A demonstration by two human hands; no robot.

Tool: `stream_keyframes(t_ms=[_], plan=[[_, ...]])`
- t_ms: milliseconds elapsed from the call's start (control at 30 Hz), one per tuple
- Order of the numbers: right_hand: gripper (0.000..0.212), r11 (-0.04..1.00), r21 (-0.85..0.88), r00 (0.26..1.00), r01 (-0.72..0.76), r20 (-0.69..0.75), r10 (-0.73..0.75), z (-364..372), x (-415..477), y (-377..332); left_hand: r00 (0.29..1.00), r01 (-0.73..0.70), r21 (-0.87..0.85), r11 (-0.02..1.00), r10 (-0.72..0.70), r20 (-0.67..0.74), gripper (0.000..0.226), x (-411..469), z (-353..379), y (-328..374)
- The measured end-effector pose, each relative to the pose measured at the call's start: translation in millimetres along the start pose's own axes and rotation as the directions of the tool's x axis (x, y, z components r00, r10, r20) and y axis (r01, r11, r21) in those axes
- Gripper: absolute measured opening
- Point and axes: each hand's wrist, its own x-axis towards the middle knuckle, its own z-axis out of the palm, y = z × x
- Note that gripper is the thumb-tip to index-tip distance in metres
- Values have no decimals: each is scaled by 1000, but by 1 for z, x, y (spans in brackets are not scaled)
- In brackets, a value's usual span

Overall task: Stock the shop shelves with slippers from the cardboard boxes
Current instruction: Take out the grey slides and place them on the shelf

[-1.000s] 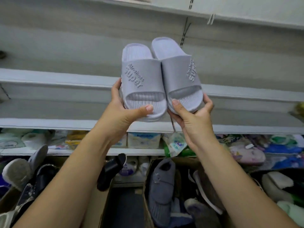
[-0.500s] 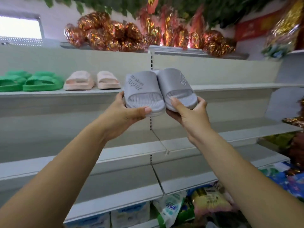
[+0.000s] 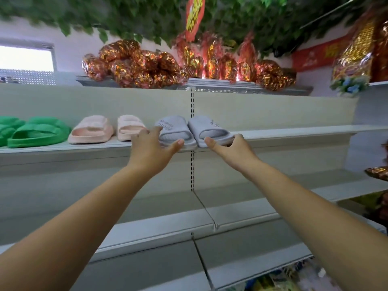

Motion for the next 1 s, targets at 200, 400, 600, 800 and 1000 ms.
stream_keyframes(t_ms=[200,400,600,800,1000], plan=[[103,921,-387,998,53,-7,-60,1,27,-5,995,-92,124,988,86,53,39,40,21,-9],[101,868,-457,979,193,154,-137,17,72,0,977,-116,313,943,53,204,42,67,38,-11],[95,835,-473,957,281,205,-206,35,109,11,996,-89,523,848,76,46,56,78,77,-33],[102,852,-474,975,220,124,-183,49,129,12,999,38,449,893,-17,-49,54,87,86,-28],[99,875,-424,970,233,169,-176,41,133,16,996,48,436,899,-75,46,48,88,78,-27]])
